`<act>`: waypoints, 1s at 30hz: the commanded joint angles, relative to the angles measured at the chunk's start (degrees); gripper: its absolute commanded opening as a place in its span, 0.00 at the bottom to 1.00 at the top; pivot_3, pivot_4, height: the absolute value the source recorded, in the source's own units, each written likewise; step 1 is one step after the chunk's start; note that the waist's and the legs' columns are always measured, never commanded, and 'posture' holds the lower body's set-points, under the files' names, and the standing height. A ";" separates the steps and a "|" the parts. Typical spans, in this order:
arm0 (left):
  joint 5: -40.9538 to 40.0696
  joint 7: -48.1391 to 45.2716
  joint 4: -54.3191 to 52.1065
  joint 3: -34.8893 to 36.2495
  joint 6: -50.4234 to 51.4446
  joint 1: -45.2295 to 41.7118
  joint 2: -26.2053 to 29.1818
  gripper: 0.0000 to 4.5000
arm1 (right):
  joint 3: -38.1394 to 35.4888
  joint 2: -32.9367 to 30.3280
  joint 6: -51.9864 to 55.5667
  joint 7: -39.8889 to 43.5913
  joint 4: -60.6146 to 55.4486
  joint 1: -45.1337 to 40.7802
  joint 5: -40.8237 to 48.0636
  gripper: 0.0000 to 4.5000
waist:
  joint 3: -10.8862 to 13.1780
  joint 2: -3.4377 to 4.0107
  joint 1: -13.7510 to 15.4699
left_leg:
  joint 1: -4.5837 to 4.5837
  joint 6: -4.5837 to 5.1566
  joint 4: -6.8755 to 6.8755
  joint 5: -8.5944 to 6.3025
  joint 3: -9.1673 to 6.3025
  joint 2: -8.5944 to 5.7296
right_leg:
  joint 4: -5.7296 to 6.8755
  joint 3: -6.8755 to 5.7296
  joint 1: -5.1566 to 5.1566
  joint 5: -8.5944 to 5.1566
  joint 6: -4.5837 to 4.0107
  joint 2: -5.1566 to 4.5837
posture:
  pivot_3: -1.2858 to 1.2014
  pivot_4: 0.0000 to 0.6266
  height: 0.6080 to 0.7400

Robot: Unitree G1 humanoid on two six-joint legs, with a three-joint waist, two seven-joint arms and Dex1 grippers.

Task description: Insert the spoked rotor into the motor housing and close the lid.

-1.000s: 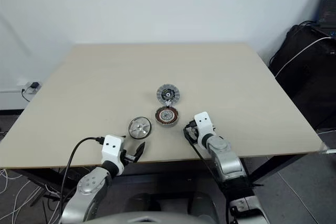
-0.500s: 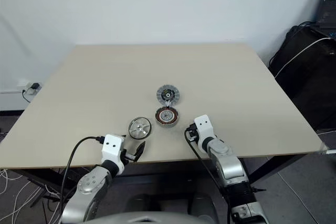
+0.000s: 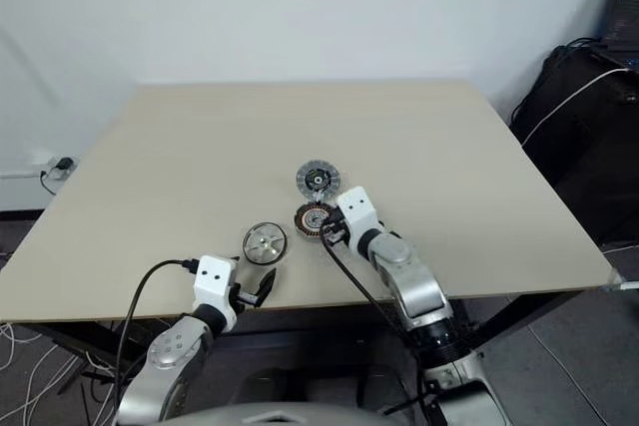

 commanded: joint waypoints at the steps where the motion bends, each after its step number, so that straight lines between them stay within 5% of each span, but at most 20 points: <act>1: -0.12 0.37 -2.15 0.06 -0.91 -0.47 -0.39 1.00 | 1.13 1.09 -2.57 -0.45 3.47 -3.49 -1.74 0.15 | 0.00 -0.01 0.00 | 0.00 0.00 0.00 0.00 0.01 0.00 | 0.00 0.00 0.00 0.00 0.00 0.04 | 0.52 0.00 1.00; 30: -0.13 1.10 -2.56 0.72 -1.81 0.11 -0.49 1.00 | 0.00 6.60 -13.94 -0.43 31.33 -15.37 -4.05 0.15 | 0.01 0.00 -0.89 | 0.07 -0.13 -0.07 0.08 0.17 0.02 | 0.11 0.19 -0.06 0.02 0.02 0.20 | 0.52 0.00 1.00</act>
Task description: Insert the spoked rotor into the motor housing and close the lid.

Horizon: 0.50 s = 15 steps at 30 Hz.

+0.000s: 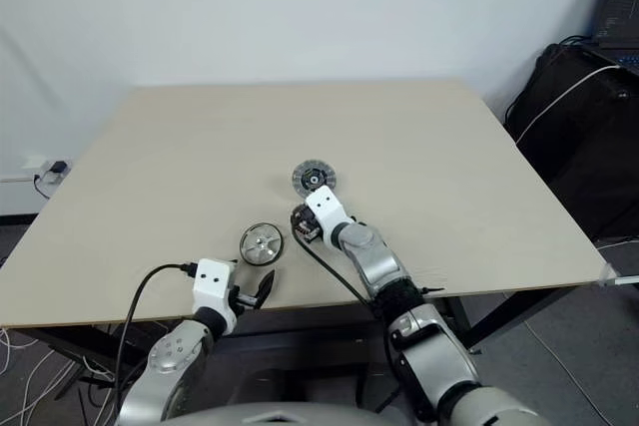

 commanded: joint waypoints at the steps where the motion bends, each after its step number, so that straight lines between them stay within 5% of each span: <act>1: -0.17 -0.13 -2.56 0.61 -1.58 -0.83 0.24 1.00 | -1.52 0.67 -2.17 -0.39 1.19 -2.35 -0.20 0.15 | 0.00 0.00 -0.01 | 0.00 0.00 -0.01 0.00 0.02 0.00 | 0.00 0.01 0.00 0.00 0.00 0.00 | 0.52 0.00 1.00; 13: -0.19 0.00 -3.04 0.73 -1.36 -0.40 0.30 1.00 | -2.50 0.97 -3.15 0.70 3.85 -2.66 -0.82 0.15 | -0.01 0.00 -0.07 | 0.04 -0.04 -0.03 0.03 0.10 0.01 | 0.00 0.18 -0.02 0.02 0.03 0.04 | 0.52 0.00 1.00; 15: -0.18 0.01 -3.11 0.74 -1.33 -0.31 0.30 1.00 | -2.82 0.84 -2.76 0.99 3.26 -2.31 -0.57 0.38 | -0.01 0.01 -0.09 | 0.04 -0.05 -0.03 0.03 0.10 0.01 | 0.01 0.18 -0.03 0.02 0.03 0.05 | 0.52 0.00 1.00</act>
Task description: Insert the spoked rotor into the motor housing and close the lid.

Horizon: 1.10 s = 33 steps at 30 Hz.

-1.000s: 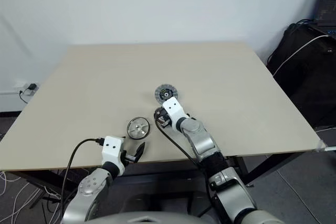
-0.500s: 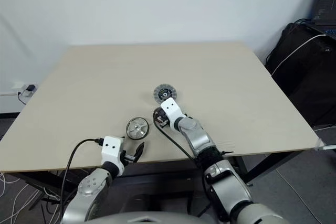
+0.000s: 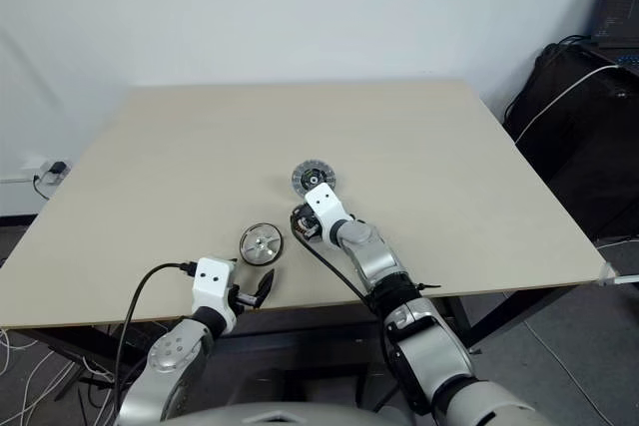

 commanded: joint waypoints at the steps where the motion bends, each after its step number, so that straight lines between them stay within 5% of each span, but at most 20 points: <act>1: -0.15 0.02 -3.12 0.58 -1.23 -0.23 0.21 1.00 | -1.24 -0.29 -0.07 0.78 -1.33 -0.36 0.39 0.46 | 0.00 0.00 -0.03 | 0.00 -0.01 0.00 0.01 0.00 0.00 | 0.00 0.01 -0.01 0.00 0.00 0.00 | 0.52 0.00 1.00; 7: -0.12 -0.04 -3.09 0.44 -1.17 -0.05 0.11 1.00 | -1.89 -1.42 1.97 3.17 -9.28 1.92 1.74 0.89 | 0.00 0.00 -0.11 | -0.01 -0.03 -0.07 0.02 0.02 0.00 | -0.01 0.04 -0.03 0.00 0.00 0.00 | 0.52 0.00 1.00; 8: -0.12 -0.05 -3.06 0.41 -1.17 -0.03 0.10 1.00 | -2.03 -1.54 2.42 3.60 -11.04 2.29 1.99 0.89 | 0.00 0.01 -0.14 | -0.01 -0.03 -0.09 0.02 0.02 0.00 | -0.02 0.04 -0.03 0.00 -0.01 0.00 | 0.52 0.00 1.00; 10: -0.12 -0.09 -2.93 0.35 -1.16 -0.08 0.09 1.00 | -2.45 -1.67 3.33 3.81 -14.00 2.71 2.48 0.84 | 0.00 0.01 -0.21 | -0.02 -0.02 -0.13 0.02 0.05 0.00 | -0.01 0.08 -0.02 0.00 0.00 0.02 | 0.52 0.00 1.00; 22: -0.09 -0.09 -2.59 0.05 -1.15 -0.59 -0.19 1.00 | 0.80 -1.77 4.72 2.23 -14.28 2.35 -1.30 0.01 | 0.00 0.00 -0.25 | 0.01 -0.03 -0.18 0.02 0.03 0.00 | -0.02 0.07 -0.05 -0.01 -0.02 0.04 | 0.52 0.00 1.00; 33: -0.14 0.01 -2.97 0.11 -1.03 -0.31 -0.24 1.00 | 0.70 -0.74 3.96 0.58 -9.43 0.55 -2.39 0.01 | -0.01 0.00 -0.30 | 0.01 -0.04 -0.18 0.03 0.04 0.00 | -0.01 0.07 -0.05 -0.01 -0.02 0.05 | 0.52 0.00 1.00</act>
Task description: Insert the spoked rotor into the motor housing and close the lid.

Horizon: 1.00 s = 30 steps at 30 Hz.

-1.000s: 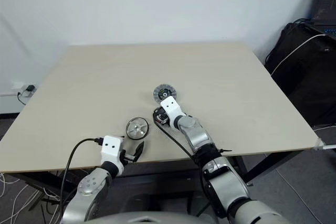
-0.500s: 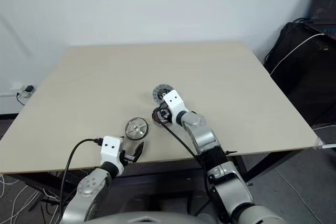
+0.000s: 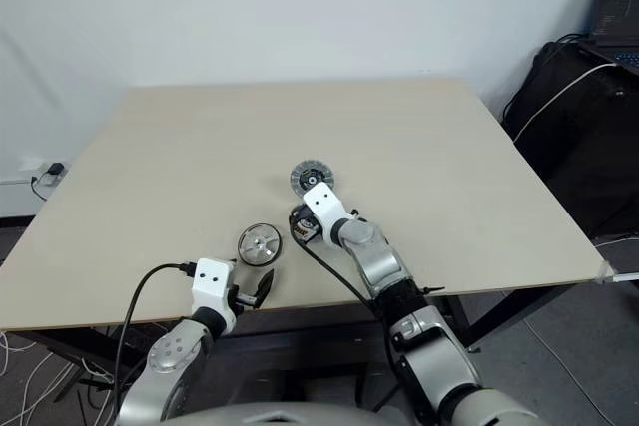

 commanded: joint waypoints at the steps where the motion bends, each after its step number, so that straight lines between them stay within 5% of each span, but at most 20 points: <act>1: -0.19 -0.09 -2.95 -0.01 -0.99 -0.48 -0.05 1.00 | -1.16 0.69 -1.38 -1.17 0.12 -2.06 -0.01 0.01 | 0.00 0.00 0.00 | 0.00 -0.01 0.00 0.01 0.00 0.00 | 0.00 0.00 0.00 0.00 0.00 0.00 | 0.52 0.00 1.00; 30: -0.57 -0.73 -3.12 -0.38 -0.58 0.17 -0.06 1.00 | -2.18 2.02 -5.23 -1.82 8.83 -5.23 -0.01 0.01 | 0.00 0.00 -0.10 | 0.02 -0.20 -0.02 0.12 0.02 0.00 | 0.01 0.03 0.01 0.00 0.00 0.02 | 0.52 0.00 1.00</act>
